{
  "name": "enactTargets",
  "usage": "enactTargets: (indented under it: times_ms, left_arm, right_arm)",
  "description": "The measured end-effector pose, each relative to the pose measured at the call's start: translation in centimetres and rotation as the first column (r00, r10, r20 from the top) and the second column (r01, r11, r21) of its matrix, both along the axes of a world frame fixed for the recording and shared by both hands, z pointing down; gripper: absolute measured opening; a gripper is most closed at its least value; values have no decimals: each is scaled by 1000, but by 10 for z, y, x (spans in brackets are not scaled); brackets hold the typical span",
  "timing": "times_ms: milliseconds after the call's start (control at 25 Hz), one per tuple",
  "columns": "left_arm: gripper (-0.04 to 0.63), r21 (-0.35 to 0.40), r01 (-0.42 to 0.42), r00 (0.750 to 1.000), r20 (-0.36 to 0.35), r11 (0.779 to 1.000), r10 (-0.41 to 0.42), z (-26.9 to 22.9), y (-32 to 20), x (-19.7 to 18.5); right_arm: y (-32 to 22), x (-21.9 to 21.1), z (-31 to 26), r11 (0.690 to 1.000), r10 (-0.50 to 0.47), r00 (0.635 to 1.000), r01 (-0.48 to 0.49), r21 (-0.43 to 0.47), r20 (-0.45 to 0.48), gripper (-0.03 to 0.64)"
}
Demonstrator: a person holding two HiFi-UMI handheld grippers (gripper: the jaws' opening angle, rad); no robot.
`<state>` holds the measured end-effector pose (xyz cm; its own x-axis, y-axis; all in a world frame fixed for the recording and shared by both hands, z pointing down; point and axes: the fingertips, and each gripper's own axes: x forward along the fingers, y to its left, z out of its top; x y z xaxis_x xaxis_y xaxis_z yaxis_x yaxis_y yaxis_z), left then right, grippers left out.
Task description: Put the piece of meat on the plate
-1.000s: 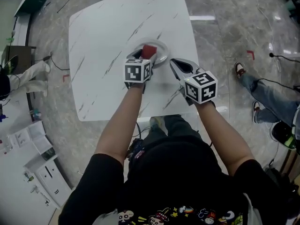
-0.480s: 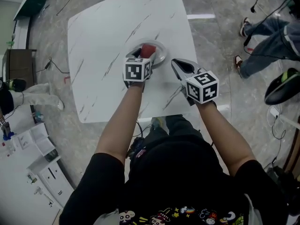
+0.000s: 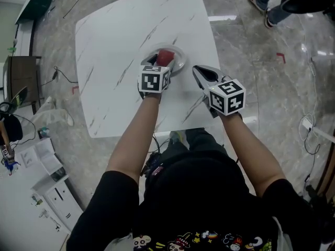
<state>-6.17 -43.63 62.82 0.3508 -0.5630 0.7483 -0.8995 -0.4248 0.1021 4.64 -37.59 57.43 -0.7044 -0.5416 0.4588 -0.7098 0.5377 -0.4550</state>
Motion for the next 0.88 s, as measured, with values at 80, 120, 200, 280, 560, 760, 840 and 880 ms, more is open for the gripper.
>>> enactTargets:
  times_ms: [80,120,200,280,560,760,840,880]
  left_arm:
    - [388,3,-2,1000,1,1000,2,0,0,1]
    - [388,5,-4,1000,1,1000,4,-1,0,1]
    - [388,12,-5,1000,-1,1000,5,-3,-1,1]
    - [388,18,0,1000,-7,1000,0,-5,-1,1]
    - [387,43,6,1000,-28,999,-5,-16,1,0]
    - [387,75,12,999,-50,997,-8,-31,8,-2]
    - [385,99,21,998,-68,995,-14,-42,12,-4]
    - [385,114,29,997,-78,993,-20,-50,15,-6]
  right_arm:
    - [1,1,0,1000,2,1000,-2,-1,-1,26]
    - [1,2,1,1000,3,1000,-3,-2,-2,26]
    - [1,2,0,1000,6,1000,-6,-3,-4,26]
    - [2,2,0,1000,9,1000,-9,-3,-5,26]
    - [4,3,-1,1000,16,1000,-16,1,-10,26]
    - [5,1,-7,999,15,1000,-14,32,-25,26]
    - [5,0,-12,999,15,999,-14,51,-31,25]
    - [5,-1,-15,998,16,999,-14,62,-33,25]
